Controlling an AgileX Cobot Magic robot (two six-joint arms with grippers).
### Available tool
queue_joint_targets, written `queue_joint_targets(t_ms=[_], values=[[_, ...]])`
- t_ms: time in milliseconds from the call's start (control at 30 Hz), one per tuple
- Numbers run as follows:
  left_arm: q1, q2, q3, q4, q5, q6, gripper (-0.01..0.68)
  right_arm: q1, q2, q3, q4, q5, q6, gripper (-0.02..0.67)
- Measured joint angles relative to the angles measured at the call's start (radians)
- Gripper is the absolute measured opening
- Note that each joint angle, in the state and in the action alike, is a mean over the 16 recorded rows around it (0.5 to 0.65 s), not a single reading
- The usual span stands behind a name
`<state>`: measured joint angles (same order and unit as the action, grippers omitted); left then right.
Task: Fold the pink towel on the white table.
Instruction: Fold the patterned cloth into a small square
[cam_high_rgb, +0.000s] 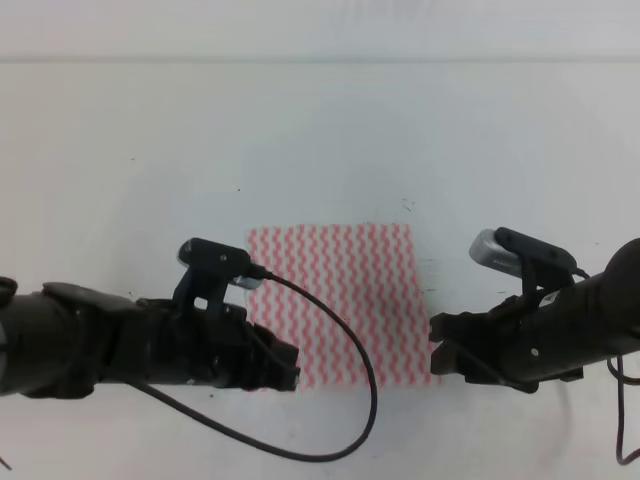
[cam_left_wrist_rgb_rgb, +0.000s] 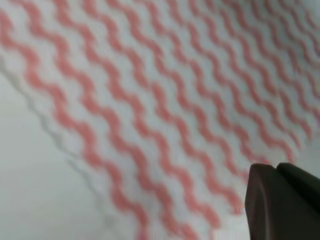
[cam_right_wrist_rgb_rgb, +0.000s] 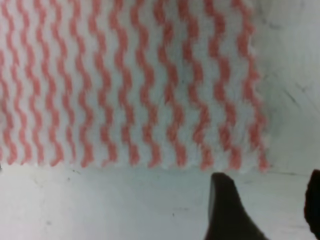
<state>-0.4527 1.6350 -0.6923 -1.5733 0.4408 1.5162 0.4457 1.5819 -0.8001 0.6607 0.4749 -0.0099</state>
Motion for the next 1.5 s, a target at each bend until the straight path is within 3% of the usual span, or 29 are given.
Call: queue_joint_targets(t_ms=[300,1500], values=[[0.000,0.015,0.001,0.116,-0.029,-0.111,0.000,0.000,0.002,0.000,0.018,0.002,-0.001,0.320],[0.000,0.079,0.000,0.113,-0.033,-0.111,0.000,0.000,0.138,-0.050,0.067,-0.011,-0.024,0.317]])
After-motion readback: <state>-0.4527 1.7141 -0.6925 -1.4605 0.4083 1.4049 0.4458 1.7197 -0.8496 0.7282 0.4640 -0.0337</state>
